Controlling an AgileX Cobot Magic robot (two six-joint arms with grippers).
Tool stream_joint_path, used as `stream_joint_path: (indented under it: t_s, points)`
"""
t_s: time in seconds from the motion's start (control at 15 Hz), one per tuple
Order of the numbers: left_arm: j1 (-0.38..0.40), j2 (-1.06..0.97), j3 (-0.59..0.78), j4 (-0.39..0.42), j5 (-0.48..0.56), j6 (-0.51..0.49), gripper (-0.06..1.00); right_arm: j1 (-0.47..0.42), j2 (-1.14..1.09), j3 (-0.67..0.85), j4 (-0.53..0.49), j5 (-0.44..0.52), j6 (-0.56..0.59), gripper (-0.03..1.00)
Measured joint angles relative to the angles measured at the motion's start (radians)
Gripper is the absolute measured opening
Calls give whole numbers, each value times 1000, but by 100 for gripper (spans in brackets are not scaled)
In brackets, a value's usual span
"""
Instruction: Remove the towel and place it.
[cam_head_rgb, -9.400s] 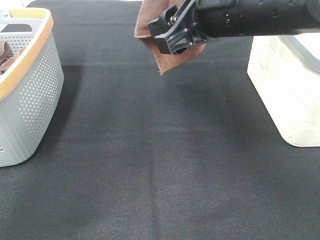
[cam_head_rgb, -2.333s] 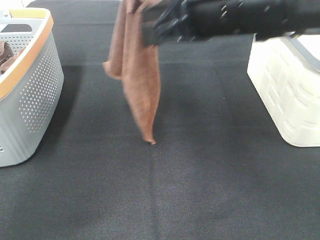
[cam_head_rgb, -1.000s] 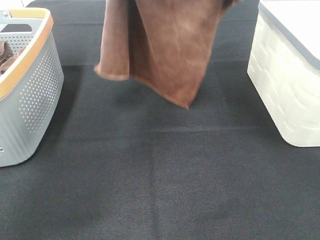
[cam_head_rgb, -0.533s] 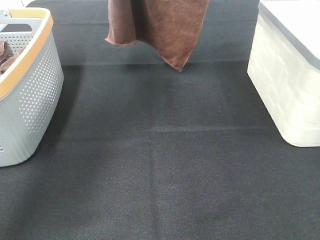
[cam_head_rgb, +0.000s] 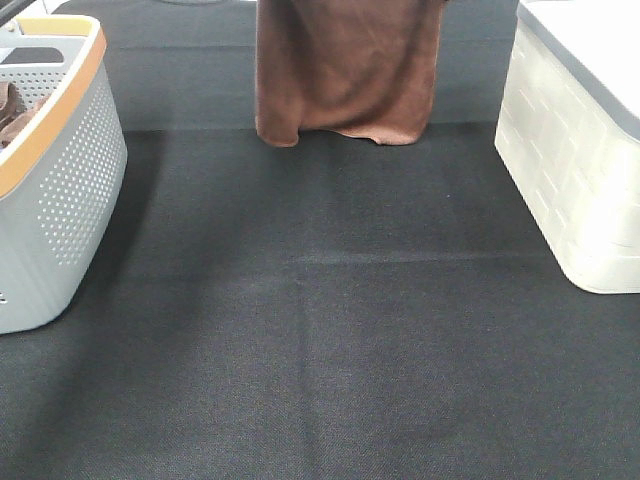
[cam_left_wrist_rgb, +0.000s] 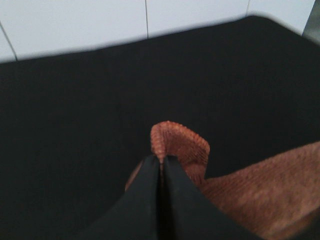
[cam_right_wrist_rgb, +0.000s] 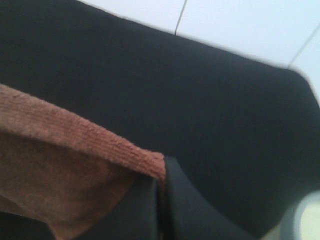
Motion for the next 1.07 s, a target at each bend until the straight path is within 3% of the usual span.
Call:
stream_joint_path:
  t_s: [0.2,0.4,0.53,0.67,0.8,0.87,1.07]
  points:
    - [-4,0,0,-41,199,0,1,1,1,0,184,125,-115,0]
    - [-7,0,0,-70,466,0,1,9,1,0,512,344,-389,0]
    - [-7,0,0,-90,603,1,1,9,1,0,648,447,-526,0]
    - [-6,0,0,-132,685,19,1,9,1,0,694,549,-568,0]
    - [-6,0,14,-161,689,42,1,8,1,0,694,663,-573,0]
    - [-6,0,14,-161,689,42,1,8,1,0,694,663,-573,0]
    - [-6,-38,144,-186,687,56,1,8,1,0,735,774,-573,0]
